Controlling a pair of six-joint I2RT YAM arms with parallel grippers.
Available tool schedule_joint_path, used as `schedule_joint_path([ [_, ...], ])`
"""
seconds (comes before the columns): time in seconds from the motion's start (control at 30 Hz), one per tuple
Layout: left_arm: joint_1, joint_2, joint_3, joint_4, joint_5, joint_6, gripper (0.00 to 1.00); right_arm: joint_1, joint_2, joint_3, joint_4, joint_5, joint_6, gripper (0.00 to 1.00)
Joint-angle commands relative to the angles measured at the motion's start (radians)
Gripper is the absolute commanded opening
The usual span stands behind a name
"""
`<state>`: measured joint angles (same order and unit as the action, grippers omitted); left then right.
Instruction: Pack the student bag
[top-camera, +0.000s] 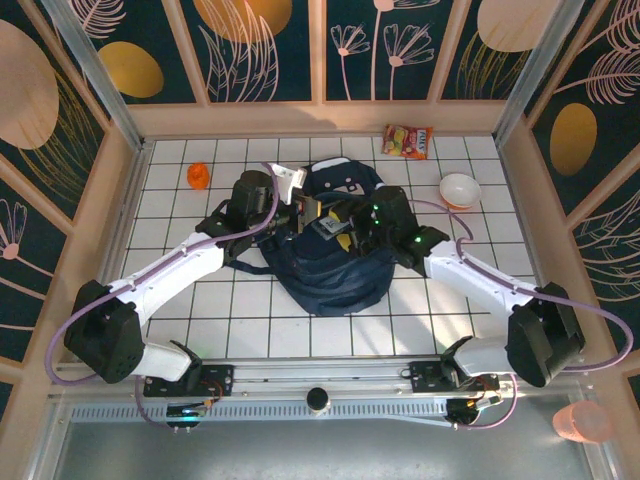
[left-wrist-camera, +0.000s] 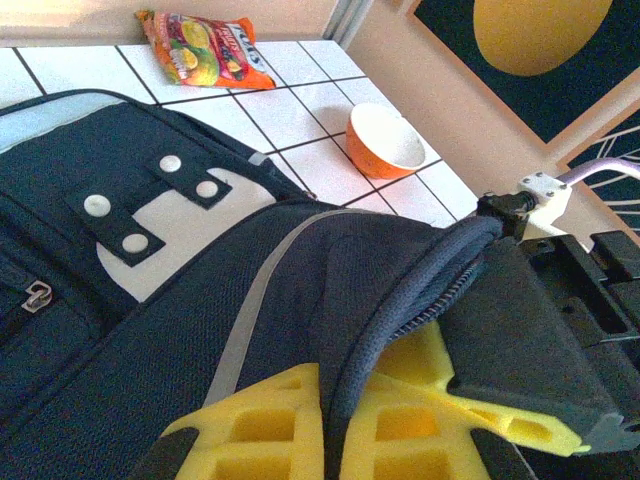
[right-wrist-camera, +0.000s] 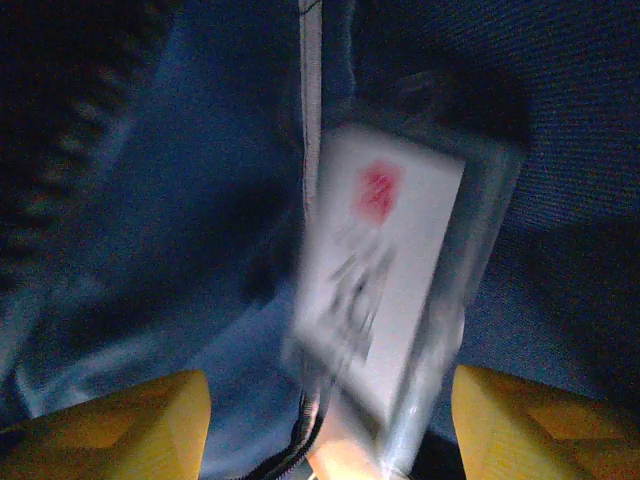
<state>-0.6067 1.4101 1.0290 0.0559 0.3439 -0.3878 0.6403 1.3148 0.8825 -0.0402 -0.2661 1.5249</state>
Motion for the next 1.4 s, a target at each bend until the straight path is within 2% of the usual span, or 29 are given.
schedule_joint_path([
  [0.0,0.008,-0.028,0.040,0.162,0.030,-0.026,0.00,-0.010,-0.055,-0.033,0.014,0.041,-0.005,0.66],
  [0.2,0.006,-0.026,0.030,0.166,0.027,-0.018,0.00,0.015,-0.140,-0.076,-0.003,0.058,-0.060,0.65],
  [0.33,0.005,-0.021,0.005,0.165,0.039,0.037,0.00,0.061,-0.235,-0.081,-0.037,0.127,-0.140,0.62],
  [0.53,0.006,-0.019,-0.034,0.174,0.068,0.157,0.00,0.071,-0.330,-0.133,0.118,0.161,-0.193,0.63],
  [0.8,0.005,-0.005,-0.050,0.148,0.173,0.320,0.00,0.022,-0.213,-0.120,0.310,0.085,-0.147,0.65],
  [0.97,0.007,0.006,-0.050,0.094,0.236,0.430,0.04,-0.015,-0.131,-0.093,0.304,0.056,-0.131,0.64],
  [1.03,0.005,0.005,-0.050,0.083,0.253,0.454,0.12,-0.036,-0.115,-0.094,0.294,0.047,-0.123,0.58],
  [1.07,0.005,0.001,-0.050,0.080,0.252,0.456,0.21,-0.044,-0.111,-0.094,0.278,0.048,-0.121,0.53],
  [1.13,0.011,-0.013,-0.075,0.055,0.233,0.453,0.51,-0.061,-0.112,-0.093,0.243,0.055,-0.128,0.39],
  [1.2,0.032,-0.029,-0.097,0.027,0.229,0.449,0.70,-0.077,-0.118,-0.087,0.197,0.055,-0.141,0.30],
  [1.27,0.076,-0.050,-0.130,0.016,0.237,0.423,0.77,-0.088,-0.127,-0.081,0.170,0.049,-0.159,0.24],
  [1.37,0.136,-0.079,-0.191,0.007,0.210,0.360,0.80,-0.087,-0.143,-0.073,0.155,0.039,-0.187,0.17],
])
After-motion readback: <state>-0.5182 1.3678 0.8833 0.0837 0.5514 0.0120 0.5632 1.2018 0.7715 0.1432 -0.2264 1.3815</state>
